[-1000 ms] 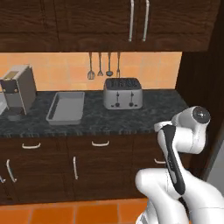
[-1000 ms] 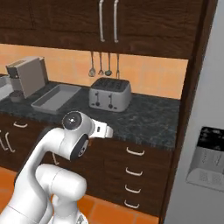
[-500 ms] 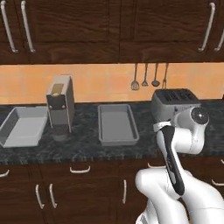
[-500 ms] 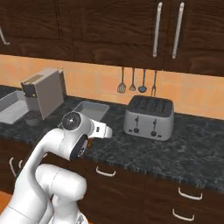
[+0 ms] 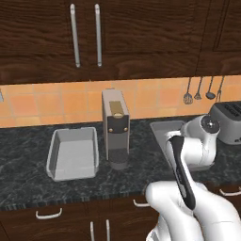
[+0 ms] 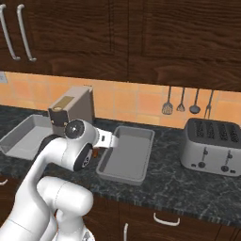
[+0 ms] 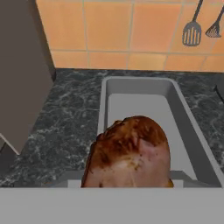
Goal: Place one sweet potato and one chicken drumstick in each tupperware on the nearby counter, to pack two identical lunches.
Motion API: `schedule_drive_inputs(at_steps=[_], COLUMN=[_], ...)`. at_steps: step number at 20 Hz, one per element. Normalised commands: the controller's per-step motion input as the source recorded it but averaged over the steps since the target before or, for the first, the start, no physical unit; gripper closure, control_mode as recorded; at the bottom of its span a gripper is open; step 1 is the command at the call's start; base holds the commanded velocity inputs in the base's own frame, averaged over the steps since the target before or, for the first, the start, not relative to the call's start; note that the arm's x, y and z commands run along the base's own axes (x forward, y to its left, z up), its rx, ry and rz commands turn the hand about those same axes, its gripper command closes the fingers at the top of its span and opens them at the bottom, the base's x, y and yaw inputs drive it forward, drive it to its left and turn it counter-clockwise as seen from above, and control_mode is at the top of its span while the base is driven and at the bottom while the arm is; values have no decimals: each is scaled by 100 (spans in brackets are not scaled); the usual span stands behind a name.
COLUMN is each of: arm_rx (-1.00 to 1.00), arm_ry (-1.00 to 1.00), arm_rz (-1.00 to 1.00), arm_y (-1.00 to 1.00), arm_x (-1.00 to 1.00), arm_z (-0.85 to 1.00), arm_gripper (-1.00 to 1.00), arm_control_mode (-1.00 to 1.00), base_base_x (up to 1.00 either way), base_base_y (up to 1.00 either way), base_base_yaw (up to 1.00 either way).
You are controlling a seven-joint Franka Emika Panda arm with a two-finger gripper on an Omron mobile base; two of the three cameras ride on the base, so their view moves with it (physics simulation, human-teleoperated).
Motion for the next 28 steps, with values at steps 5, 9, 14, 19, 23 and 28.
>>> schedule_drive_inputs(at_steps=[5,9,14,19,23,28], arm_rx=[-2,6,9,1,0,0], arm_ry=[10,6,4,10,18,3], arm_rz=[1,8,5,3,2,6], arm_y=[-5,-56,-40,-1,-7,-16], arm_x=[51,36,38,44,28,21], arm_z=[-38,-27,-52,-34,-5,-22], arm_gripper=[100,100,100,100,100,100], arm_control_mode=[-100,-100,-100,-100,-100,-100], base_base_x=[0,0,0,0,0,0], base_base_y=[0,0,0,0,0,0], base_base_yaw=[0,0,0,0,0,0])
